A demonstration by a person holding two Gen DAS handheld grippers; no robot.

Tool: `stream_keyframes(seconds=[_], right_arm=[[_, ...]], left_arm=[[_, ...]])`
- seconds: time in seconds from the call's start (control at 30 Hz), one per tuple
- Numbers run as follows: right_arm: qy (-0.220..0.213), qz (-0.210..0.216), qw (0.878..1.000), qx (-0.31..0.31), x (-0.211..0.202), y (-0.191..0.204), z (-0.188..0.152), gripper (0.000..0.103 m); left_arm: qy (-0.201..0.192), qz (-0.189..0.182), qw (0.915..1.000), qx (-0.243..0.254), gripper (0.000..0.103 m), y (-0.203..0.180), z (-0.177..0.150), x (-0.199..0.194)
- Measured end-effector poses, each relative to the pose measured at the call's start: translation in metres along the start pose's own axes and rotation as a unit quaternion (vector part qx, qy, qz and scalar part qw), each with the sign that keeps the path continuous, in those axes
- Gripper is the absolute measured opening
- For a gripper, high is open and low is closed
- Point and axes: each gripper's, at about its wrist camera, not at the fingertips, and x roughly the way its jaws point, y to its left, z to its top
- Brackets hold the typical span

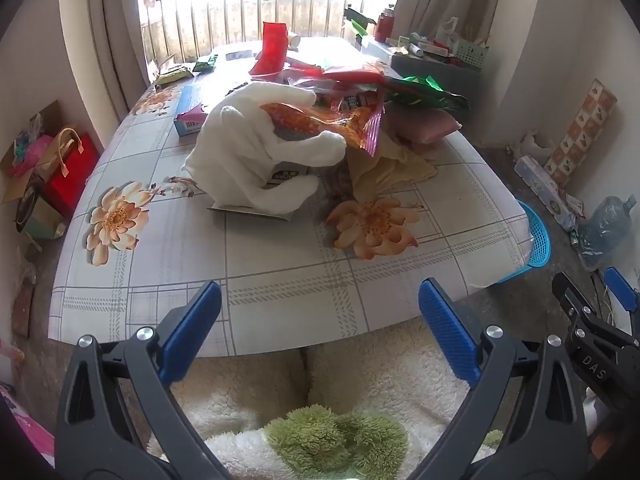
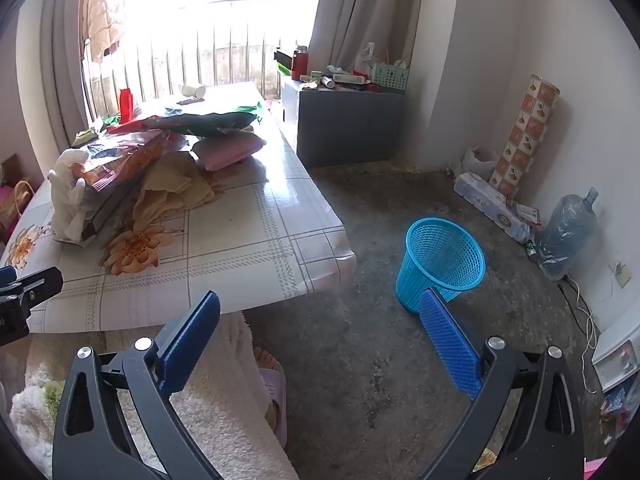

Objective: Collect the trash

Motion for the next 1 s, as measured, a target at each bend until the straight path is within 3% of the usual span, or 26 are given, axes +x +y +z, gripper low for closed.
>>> stream_keyframes(seconds=[1.0], right_arm=[[-0.004, 0.000, 1.000, 0.001, -0.0039, 0.0000, 0.0027, 0.097]], left_arm=[[-0.002, 0.000, 1.0000, -0.004, 0.094, 0.0042, 0.0005, -0.0028]])
